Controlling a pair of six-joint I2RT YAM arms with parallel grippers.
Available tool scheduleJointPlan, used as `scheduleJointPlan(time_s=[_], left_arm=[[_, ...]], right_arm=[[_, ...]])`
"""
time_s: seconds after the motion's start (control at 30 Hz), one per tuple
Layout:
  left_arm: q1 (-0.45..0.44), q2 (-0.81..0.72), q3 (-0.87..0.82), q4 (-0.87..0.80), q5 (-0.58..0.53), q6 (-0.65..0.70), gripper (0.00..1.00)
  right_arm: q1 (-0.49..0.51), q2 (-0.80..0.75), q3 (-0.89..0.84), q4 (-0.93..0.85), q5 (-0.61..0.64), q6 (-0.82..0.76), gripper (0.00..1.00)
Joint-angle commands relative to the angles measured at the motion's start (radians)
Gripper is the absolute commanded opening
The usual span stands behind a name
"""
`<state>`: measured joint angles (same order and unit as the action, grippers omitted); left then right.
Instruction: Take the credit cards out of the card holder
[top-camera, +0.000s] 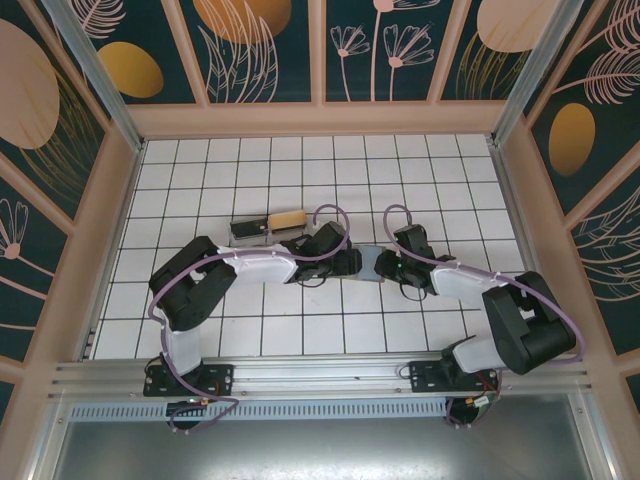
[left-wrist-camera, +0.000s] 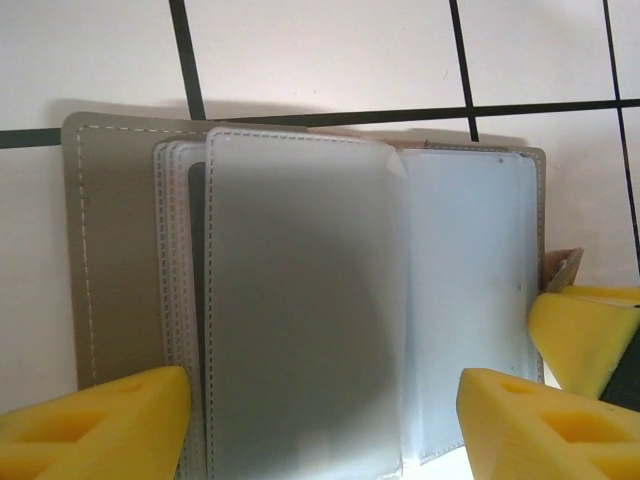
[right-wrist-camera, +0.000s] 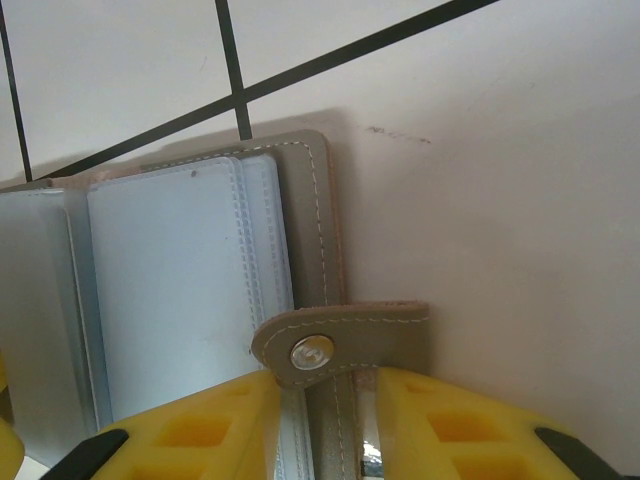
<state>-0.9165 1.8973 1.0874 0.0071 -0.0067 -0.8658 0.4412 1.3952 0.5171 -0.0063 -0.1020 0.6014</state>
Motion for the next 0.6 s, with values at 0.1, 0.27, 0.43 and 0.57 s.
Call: scheduleJointPlan(time_s=[0.1, 0.27, 0.43, 0.57], left_arm=[[-0.002, -0.017, -0.017, 0.060, 0.054, -0.003, 0.73], [-0.002, -0.018, -0.021, 0.070, 0.062, -0.002, 0.78], [-0.002, -0.030, -0.020, 0.058, 0.054, 0.009, 0.99], [-0.002, -0.038, -0.018, 0.051, 0.046, 0.017, 0.99]], right_arm=[[0.011, 0.020, -0.002, -0.016, 0.010, -0.005, 0.33], [0.013, 0.024, -0.006, -0.013, 0.012, -0.003, 0.33], [0.015, 0.026, -0.008, -0.009, 0.010, -0.002, 0.33], [0.015, 0.028, -0.007, -0.004, 0.008, -0.001, 0.33]])
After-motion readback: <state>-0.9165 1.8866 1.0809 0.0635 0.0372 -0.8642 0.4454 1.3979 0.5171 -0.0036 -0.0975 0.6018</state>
